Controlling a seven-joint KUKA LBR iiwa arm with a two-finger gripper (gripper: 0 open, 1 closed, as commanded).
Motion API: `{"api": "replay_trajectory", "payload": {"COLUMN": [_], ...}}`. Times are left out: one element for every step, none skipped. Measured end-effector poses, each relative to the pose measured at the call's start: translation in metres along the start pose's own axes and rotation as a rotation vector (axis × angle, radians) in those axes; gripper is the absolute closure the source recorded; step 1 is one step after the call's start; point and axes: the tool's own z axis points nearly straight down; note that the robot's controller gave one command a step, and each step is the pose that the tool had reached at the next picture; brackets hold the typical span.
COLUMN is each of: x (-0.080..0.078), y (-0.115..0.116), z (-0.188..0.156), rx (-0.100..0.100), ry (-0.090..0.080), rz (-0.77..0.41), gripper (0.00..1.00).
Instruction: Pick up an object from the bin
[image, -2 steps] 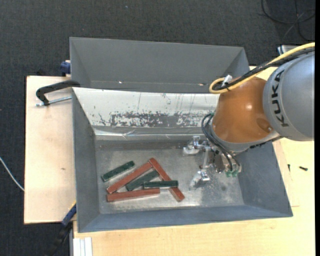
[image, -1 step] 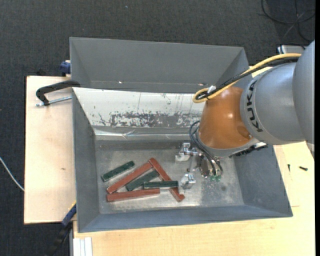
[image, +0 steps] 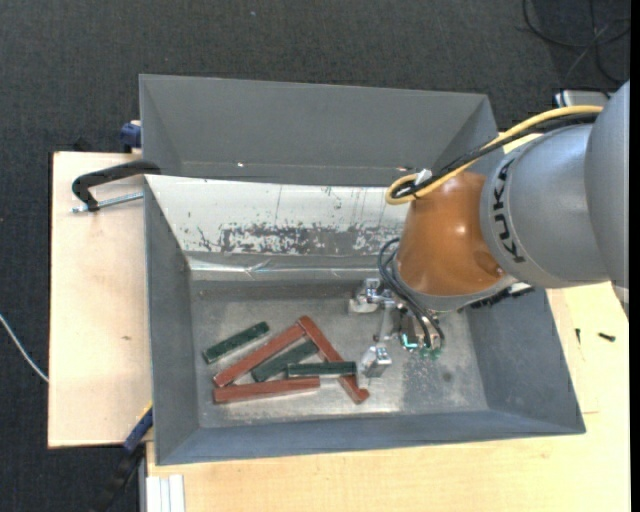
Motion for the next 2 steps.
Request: {"api": "replay_trajectory", "payload": {"x": [0.000, 0.027], "y": [0.000, 0.039], "z": [0.000, -0.001], "rx": [0.000, 0.016], "ry": [0.000, 0.011], "rz": [0.000, 0.017], "gripper": [0.00, 1.00]}}
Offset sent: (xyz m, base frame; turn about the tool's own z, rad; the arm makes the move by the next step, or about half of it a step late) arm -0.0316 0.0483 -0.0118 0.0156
